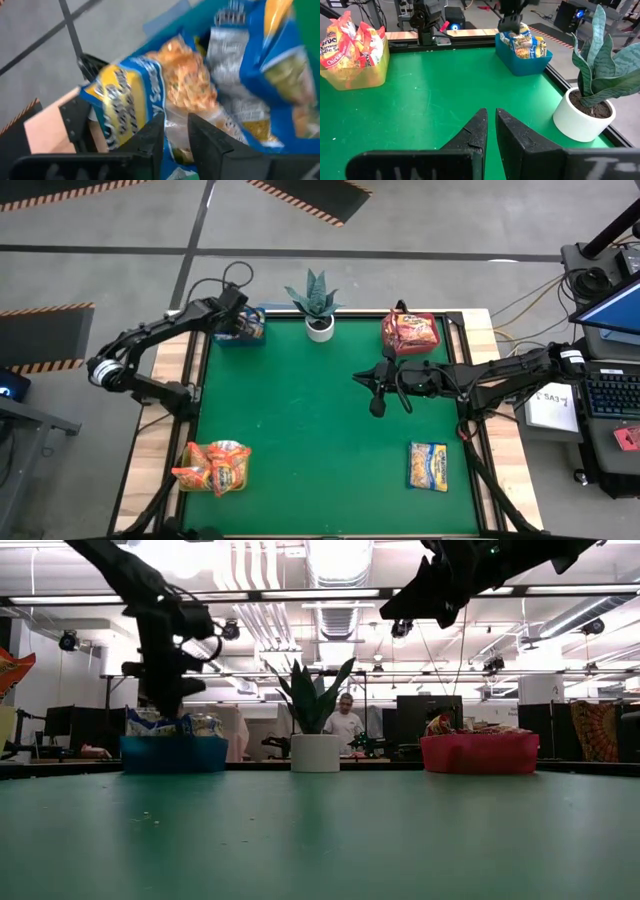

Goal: Sort Maruchan noodles
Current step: Put the blue noodle pack into the blue bin

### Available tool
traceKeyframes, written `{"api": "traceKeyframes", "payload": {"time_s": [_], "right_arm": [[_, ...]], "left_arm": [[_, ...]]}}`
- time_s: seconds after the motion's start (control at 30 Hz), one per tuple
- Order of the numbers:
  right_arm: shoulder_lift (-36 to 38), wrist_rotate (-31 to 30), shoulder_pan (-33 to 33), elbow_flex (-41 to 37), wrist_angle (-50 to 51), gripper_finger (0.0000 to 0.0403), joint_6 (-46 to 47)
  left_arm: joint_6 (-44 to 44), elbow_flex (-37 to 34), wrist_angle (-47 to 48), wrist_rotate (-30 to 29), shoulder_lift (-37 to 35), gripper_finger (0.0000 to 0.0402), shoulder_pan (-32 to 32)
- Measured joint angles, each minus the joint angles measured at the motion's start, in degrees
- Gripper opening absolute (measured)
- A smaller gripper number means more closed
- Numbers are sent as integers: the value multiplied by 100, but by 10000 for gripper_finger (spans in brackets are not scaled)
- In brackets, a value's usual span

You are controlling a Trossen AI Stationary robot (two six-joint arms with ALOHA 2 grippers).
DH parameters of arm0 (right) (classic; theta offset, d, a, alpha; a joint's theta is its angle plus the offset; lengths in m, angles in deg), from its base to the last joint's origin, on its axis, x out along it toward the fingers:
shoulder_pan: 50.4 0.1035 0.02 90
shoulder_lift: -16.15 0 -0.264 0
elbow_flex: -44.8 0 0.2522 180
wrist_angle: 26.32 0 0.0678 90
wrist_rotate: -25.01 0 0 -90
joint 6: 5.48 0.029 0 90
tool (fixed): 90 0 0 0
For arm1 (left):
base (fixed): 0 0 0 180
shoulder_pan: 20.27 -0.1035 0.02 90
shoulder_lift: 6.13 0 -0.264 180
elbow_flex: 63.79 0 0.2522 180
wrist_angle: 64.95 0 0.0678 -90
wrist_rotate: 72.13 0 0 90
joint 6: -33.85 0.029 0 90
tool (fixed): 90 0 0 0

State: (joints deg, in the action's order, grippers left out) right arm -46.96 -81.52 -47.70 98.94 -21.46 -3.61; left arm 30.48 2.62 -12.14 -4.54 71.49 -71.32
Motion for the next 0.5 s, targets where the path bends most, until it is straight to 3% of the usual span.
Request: {"api": "traceKeyframes", "payload": {"time_s": [0.17,0.33,0.5], "right_arm": [[0,0,0,0,-2,28,-5],[0,0,0,0,-8,28,-26],[2,0,0,0,-10,28,-34]], "left_arm": [[-146,-288,-196,8,205,40,1],[-174,-443,-594,52,411,36,0],[-94,-183,-261,82,254,36,11]]}}
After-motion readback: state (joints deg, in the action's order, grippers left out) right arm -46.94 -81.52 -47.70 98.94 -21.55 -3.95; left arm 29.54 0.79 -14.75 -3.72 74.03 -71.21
